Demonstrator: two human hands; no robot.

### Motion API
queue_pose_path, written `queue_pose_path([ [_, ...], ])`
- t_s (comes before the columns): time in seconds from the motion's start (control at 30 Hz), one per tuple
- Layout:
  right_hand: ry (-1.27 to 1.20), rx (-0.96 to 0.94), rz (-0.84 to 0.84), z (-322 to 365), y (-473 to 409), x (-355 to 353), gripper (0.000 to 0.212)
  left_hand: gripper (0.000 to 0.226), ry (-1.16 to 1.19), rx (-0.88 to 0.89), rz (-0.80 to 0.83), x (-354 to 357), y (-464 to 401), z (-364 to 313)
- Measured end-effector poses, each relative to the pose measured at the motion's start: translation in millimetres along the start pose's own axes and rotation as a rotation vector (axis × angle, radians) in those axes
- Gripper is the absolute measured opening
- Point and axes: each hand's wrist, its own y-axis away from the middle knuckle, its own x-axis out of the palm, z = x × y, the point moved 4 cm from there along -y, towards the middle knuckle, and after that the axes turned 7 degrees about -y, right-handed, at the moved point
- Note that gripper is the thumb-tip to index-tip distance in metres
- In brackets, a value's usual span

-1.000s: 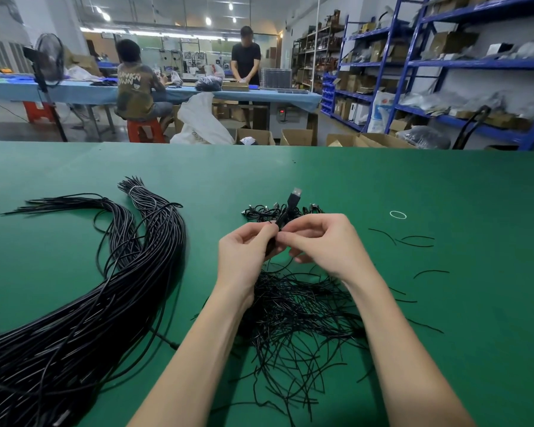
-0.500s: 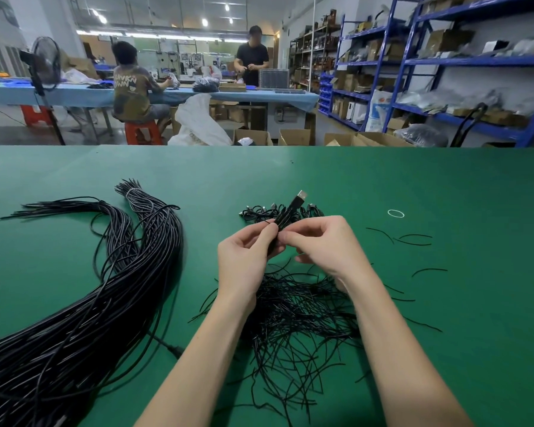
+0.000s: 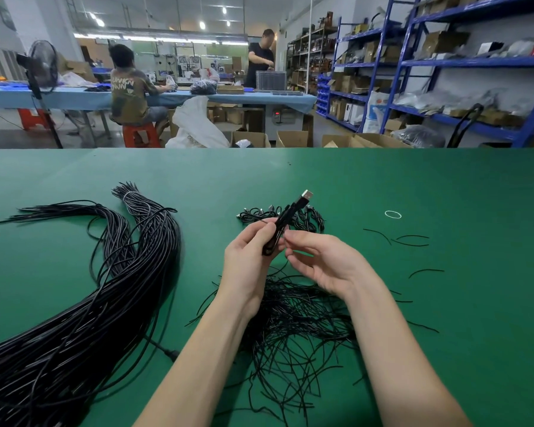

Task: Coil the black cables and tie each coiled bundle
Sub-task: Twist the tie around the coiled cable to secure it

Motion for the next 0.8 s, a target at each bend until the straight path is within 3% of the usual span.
queue_pose_path([
  [0.33,-0.005,0.018,0.051,-0.7,-1.6,-5.7,0.012,0.012,0.016,-0.119,0.092,-3.6,0.1,0.7],
  [0.57,-0.101,0.08,0.198,-0.7,4.4,-22.8,0.021,0.017,-0.091,-0.198,0.346,-3.4,4.8,0.3],
  [0.67,-0.021,0.07,0.175,-0.3,7.1,-31.1,0.019,0.015,-0.158,-0.217,0.459,-7.6,7.4,-1.6],
  [0.8,0.304,0.005,0.139,5.8,10.1,-34.3,0.028,0.014,-0.262,-0.185,0.496,-12.8,6.5,-1.4],
])
